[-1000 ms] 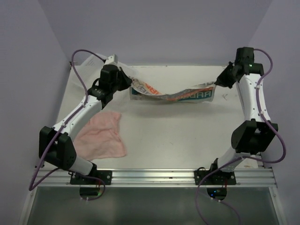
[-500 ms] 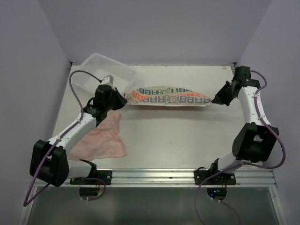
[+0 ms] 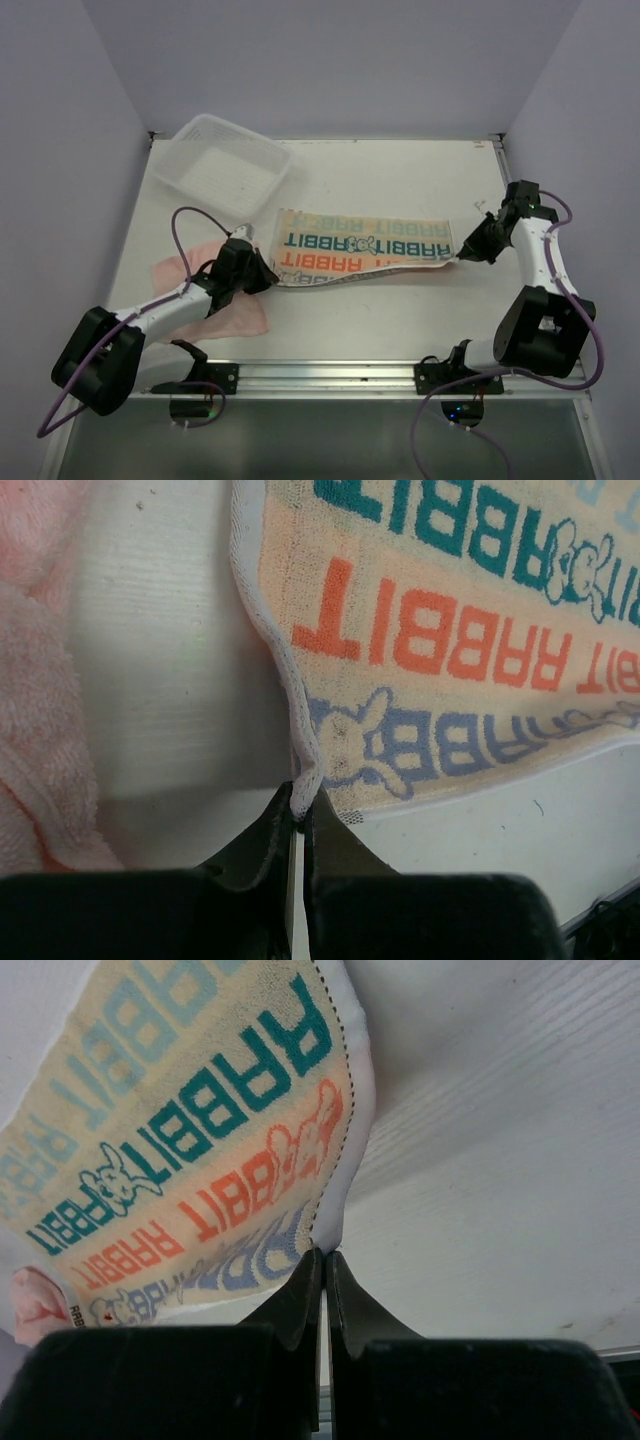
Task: Roll the towels
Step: Flatten the towel, then fold the towel
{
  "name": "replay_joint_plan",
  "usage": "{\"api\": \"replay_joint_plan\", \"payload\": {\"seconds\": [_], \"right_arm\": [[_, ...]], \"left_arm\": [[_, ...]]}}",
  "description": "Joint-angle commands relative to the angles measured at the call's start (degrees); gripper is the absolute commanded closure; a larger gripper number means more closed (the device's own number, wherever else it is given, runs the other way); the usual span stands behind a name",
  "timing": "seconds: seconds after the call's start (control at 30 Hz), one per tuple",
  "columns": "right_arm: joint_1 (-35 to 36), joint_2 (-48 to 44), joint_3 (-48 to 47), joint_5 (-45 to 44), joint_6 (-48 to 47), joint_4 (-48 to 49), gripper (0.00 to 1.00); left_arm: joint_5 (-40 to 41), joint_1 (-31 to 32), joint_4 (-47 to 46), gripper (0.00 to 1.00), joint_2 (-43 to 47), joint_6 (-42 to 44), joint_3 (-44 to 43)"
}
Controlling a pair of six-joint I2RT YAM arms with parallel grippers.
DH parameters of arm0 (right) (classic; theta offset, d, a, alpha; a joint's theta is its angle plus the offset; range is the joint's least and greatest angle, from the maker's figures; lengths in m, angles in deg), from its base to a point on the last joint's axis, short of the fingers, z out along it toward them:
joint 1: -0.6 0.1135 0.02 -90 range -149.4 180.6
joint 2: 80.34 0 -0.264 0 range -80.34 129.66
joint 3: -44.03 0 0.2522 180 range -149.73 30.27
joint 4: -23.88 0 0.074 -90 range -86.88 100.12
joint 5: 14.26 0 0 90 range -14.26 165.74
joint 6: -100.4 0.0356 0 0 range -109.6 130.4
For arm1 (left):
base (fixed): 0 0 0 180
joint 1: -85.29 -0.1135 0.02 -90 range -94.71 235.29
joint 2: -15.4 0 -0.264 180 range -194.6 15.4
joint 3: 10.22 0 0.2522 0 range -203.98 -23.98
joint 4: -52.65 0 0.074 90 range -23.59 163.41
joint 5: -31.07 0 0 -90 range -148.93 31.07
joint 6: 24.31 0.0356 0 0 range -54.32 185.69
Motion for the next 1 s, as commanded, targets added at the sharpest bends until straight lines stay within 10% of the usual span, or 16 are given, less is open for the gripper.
{"api": "replay_joint_plan", "payload": {"seconds": [0.0,0.97], "right_arm": [[-0.2,-1.4,1.8,-1.9,-2.5,0.2,1.0],[-3.6,3.9,-0.1,-0.7,2.5,2.6,1.0]], "left_arm": [[0.9,0.0,-5.3,1.0,1.4,-2.2,0.2],[4.2,-1.3,2.3,1.0,-6.6,-2.3,-17.9]]}}
